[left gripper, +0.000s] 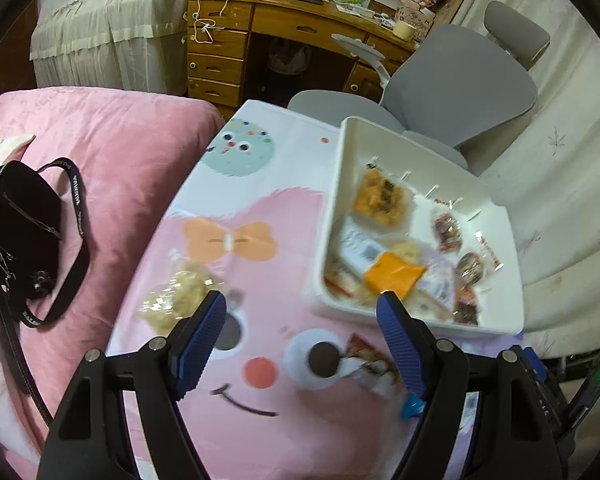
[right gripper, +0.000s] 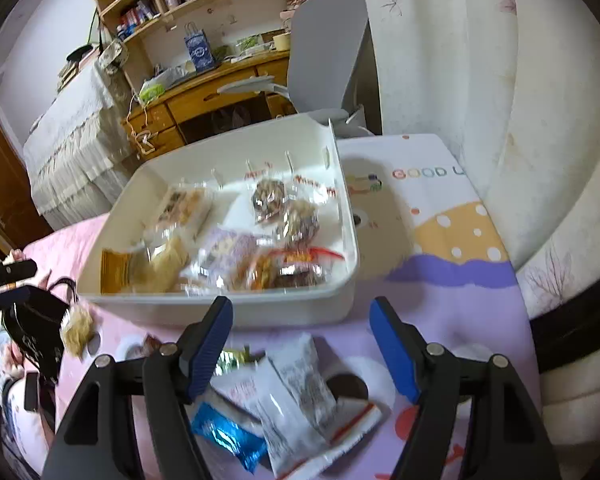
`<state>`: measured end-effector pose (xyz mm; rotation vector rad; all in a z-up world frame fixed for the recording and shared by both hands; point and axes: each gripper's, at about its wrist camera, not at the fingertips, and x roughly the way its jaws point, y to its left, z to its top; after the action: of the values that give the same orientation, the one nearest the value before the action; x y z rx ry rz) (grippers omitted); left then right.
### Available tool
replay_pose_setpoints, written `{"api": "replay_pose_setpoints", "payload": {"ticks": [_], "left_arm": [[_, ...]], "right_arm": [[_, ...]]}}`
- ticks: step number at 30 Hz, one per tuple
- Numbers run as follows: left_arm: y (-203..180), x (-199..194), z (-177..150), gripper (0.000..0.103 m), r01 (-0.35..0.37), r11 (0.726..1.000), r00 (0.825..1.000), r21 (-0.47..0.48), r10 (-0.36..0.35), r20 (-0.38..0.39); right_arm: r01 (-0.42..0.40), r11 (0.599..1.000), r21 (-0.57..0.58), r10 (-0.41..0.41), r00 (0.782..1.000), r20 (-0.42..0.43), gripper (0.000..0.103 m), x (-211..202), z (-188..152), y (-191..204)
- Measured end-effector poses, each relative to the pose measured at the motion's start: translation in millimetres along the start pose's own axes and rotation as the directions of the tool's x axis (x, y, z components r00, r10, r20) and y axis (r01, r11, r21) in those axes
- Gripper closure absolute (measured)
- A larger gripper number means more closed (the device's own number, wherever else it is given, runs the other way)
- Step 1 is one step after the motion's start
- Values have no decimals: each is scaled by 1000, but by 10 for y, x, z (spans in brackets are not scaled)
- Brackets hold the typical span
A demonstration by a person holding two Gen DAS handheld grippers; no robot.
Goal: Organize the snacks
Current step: 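Move the left gripper to the clear puff bag while the right moves to the white bread packet, then grasp the clear puff bag with the left gripper while the right grasps the white bread packet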
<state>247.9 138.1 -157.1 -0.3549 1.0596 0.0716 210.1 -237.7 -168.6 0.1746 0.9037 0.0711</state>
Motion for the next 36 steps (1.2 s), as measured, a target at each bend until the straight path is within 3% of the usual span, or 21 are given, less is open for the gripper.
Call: {"api": "replay_pose_setpoints", "payload": {"ticks": [13, 17, 29, 36], "left_arm": [[562, 299, -51, 27, -43, 990, 992, 133, 58, -112], [662, 482, -22, 27, -17, 983, 986, 184, 47, -160], [909, 1023, -7, 27, 12, 965, 959, 263, 64, -276], [942, 1164, -14, 27, 29, 955, 957, 294, 58, -283]], "right_arm": [[184, 982, 35, -181, 981, -68, 25, -37, -487, 174], [259, 965, 33, -255, 963, -87, 22, 0, -579, 279], [391, 916, 85, -378, 915, -140, 20, 195, -716, 532], [493, 868, 57, -479, 863, -160, 20, 330, -737, 595]]}}
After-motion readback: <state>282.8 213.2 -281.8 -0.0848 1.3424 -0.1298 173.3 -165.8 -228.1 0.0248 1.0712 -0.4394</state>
